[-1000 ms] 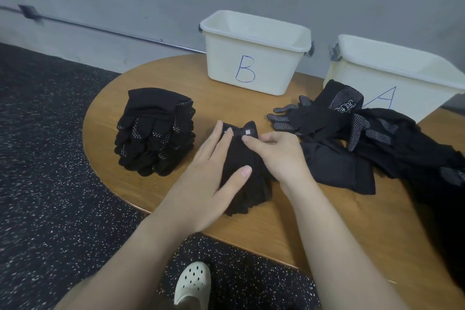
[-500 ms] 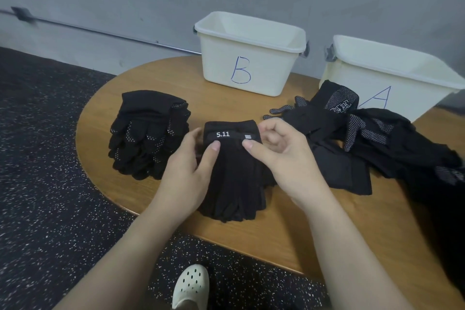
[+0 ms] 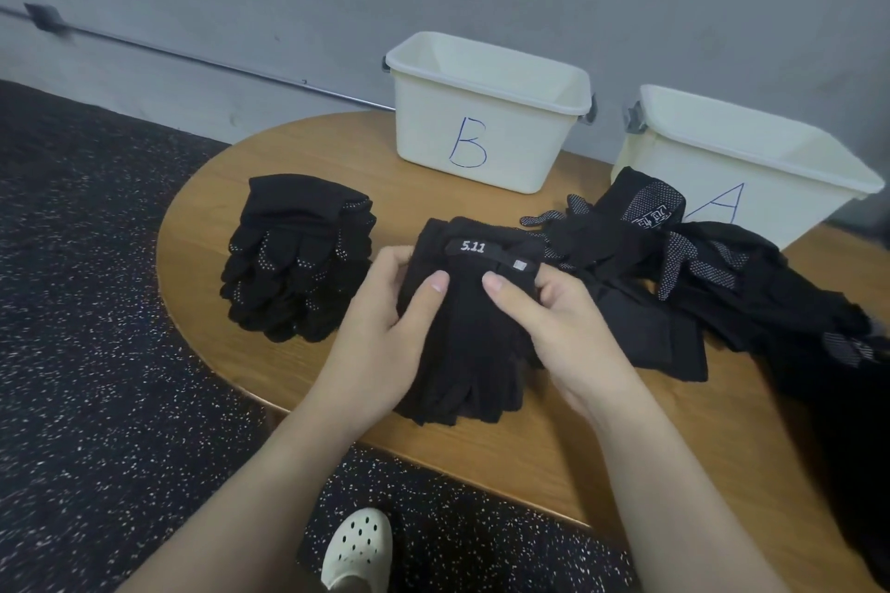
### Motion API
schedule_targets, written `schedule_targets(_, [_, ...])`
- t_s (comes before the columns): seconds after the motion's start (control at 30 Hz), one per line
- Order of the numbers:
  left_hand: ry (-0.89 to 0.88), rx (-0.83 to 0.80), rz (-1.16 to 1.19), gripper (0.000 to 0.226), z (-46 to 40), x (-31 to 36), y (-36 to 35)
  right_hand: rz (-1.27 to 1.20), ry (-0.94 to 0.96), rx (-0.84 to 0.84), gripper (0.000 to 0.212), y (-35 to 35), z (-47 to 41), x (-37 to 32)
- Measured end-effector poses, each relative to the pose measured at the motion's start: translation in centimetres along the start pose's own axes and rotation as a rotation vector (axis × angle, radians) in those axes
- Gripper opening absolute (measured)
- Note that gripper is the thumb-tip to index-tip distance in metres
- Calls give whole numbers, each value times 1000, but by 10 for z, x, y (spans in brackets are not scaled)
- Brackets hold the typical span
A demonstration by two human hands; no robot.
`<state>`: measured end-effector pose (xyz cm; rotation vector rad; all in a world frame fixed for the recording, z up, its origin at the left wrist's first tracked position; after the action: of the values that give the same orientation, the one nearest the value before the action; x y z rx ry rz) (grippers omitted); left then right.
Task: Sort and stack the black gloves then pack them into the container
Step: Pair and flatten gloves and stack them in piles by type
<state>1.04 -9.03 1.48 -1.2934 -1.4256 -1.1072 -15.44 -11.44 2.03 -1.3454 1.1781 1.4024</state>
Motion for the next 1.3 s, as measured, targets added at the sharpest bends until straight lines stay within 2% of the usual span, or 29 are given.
schedule_targets(0.17, [66,-69,-17,17,5,-2,-9,48,112,119,19,20,2,-10])
schedule_targets(0.37, [-15,-78,-145,16,5,5,-16,24,5,89,27,30,7,-13])
schedule_targets(0.5, [-87,71,-155,14,-1,11,-14,3,40,112,27,40,-19,-25])
schedule_targets(0.63, [-8,297,-41,23,-10,0,0,35,-3,65,27,34,-64,-28])
schedule_targets(0.77, [41,356,-127,35,-26,-7,4,61,-50,24,27,23,-109,-14])
schedule_targets(1.0, [79,310,-235,51,-44,-19,8,88,-102,-1,25,23,-162,25])
schedule_targets(1.23, [53,228,-368,53,-43,-31,1,343,-35,65,19,25,-182,30])
schedule_targets(1.3, [24,192,-424,51,-42,-28,-7,523,-9,71,29,21,-183,25])
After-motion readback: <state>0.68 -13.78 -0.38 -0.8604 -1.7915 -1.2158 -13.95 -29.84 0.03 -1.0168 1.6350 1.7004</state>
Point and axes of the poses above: each hand's wrist, its own z-axis away from the middle knuckle, its own y-axis out of the back of the hand, x = y × z, the point moved 9 cm from there along -z, towards the middle knuckle, and after that the axes turned 3 degrees about z, right-handed, at the moved point
